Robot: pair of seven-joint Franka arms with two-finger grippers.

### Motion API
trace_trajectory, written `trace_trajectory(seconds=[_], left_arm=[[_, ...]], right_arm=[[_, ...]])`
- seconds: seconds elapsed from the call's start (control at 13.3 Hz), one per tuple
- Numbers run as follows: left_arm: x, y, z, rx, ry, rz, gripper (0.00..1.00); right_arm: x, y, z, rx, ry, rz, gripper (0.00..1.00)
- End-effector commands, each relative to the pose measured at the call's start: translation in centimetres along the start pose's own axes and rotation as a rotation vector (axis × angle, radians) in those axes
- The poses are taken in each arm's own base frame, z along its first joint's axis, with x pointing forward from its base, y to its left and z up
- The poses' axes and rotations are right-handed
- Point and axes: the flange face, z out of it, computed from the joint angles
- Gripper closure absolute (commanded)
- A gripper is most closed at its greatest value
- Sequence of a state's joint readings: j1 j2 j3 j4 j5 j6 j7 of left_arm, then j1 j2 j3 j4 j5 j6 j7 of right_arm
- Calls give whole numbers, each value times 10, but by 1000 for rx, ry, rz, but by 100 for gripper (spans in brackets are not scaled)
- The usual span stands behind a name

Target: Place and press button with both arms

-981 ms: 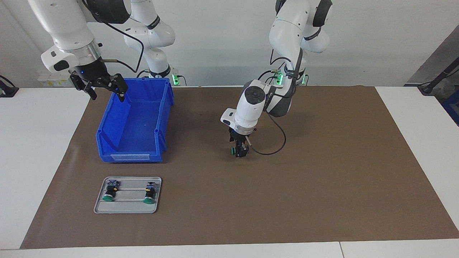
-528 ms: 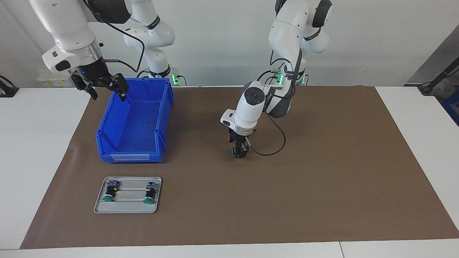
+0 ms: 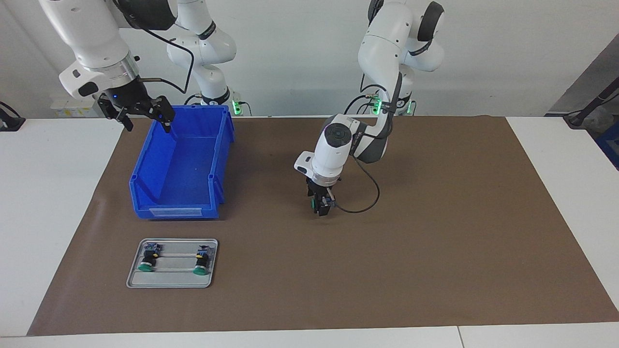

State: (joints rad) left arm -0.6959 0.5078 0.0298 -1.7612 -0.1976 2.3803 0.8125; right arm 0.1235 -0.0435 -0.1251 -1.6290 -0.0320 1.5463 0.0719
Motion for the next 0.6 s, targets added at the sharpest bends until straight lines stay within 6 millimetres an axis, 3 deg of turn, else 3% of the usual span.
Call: trace_trajectory(seconds=[0.0,0.23,0.38,0.53], left_arm=[[-6,-7,7,3,-5,-6,67],[-6,-7,7,4,-6,-6,74],[-7,-8,7,6,-5,-6,85],[-9,-14,6,18,13,-16,90]], right_arm=[[-4,-2,-4,14,0,-25,0],[-4,-2,-4,14,0,-25,0],[-4,-2,-4,14,0,-25,0],[-4,-2,-4,14,0,-25,0]])
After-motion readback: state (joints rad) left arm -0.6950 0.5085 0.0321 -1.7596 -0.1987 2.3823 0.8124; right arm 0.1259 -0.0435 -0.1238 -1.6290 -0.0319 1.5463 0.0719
